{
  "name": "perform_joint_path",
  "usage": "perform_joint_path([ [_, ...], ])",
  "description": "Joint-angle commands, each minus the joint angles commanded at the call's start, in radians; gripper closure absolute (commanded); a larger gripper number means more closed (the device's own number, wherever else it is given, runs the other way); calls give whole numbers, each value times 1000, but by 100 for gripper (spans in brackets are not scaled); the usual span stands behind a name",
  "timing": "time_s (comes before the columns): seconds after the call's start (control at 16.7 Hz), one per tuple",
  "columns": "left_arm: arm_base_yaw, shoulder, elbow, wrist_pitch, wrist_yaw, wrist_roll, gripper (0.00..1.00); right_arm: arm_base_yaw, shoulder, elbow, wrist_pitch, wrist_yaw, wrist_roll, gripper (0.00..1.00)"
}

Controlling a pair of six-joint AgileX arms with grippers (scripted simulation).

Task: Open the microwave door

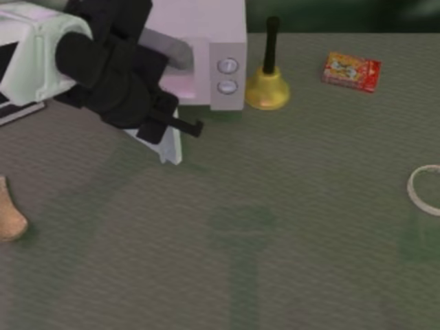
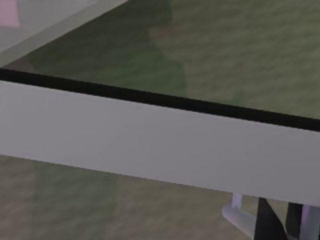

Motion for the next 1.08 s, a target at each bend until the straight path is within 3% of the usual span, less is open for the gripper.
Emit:
perform_joint_path([
  [0.66, -3, 1, -4, 0, 8, 0, 100, 0, 0, 0, 0, 0, 0, 0],
  [1.08, 58, -55, -65, -11, 87, 153, 100, 0, 0, 0, 0, 0, 0, 0],
])
